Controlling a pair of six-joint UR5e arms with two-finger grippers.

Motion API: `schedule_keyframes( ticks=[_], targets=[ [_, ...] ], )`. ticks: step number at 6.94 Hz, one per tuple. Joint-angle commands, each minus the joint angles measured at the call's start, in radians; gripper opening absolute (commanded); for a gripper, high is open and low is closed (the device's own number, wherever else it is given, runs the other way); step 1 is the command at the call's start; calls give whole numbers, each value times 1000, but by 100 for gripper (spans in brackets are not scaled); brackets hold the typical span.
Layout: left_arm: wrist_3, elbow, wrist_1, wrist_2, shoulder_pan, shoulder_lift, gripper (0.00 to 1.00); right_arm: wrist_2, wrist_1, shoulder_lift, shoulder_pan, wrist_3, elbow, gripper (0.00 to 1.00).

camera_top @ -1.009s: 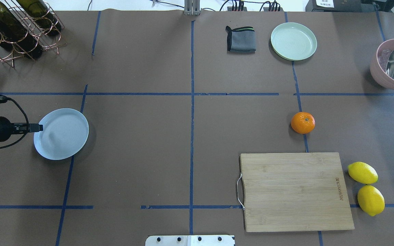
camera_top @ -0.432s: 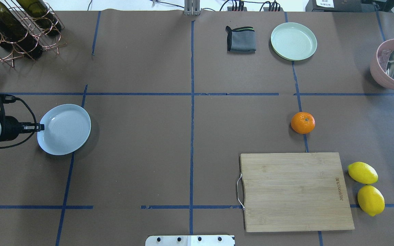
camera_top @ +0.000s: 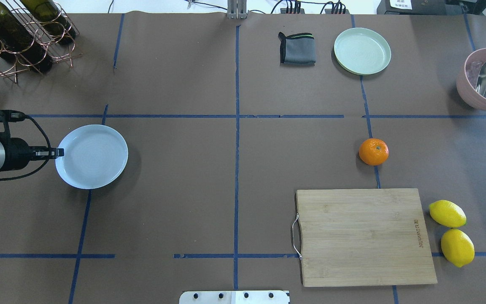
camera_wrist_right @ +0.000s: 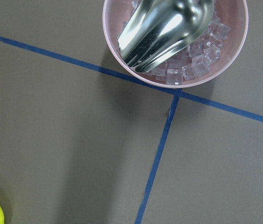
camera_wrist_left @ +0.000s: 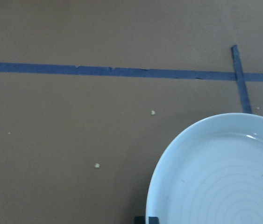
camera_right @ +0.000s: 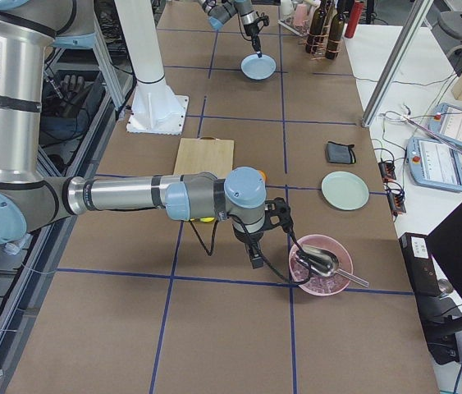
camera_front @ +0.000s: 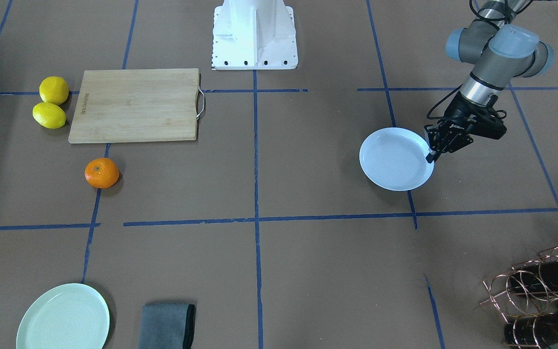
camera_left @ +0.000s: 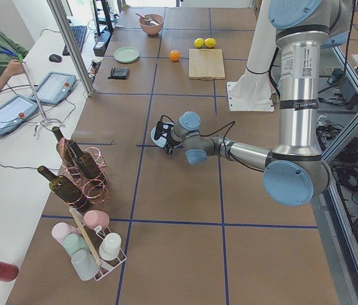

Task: Pick orange to plate
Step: 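Slide the light blue plate with the left gripper toward the table center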

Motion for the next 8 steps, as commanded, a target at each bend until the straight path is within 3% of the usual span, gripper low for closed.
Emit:
schedule_keyframes(
  ticks=[1,2,3,4,7,8],
  targets=[
    [-27,20,131,8,6,-230,0,0,0,-2,0,1,0,100],
    [-62,65,183,20,43,-344,0,2,0,-2,0,2,0,100],
    [-98,120,199,163,159,-436,0,0,0,0,0,2,0,100],
    [-107,164,199,222,223,-487,0,0,0,0,0,2,0,100],
    [-129,232,199,251,281,-537,0,2,0,0,0,2,0,100],
    [-129,234,199,252,281,-544,14,2,0,0,0,3,0,100]
  ],
)
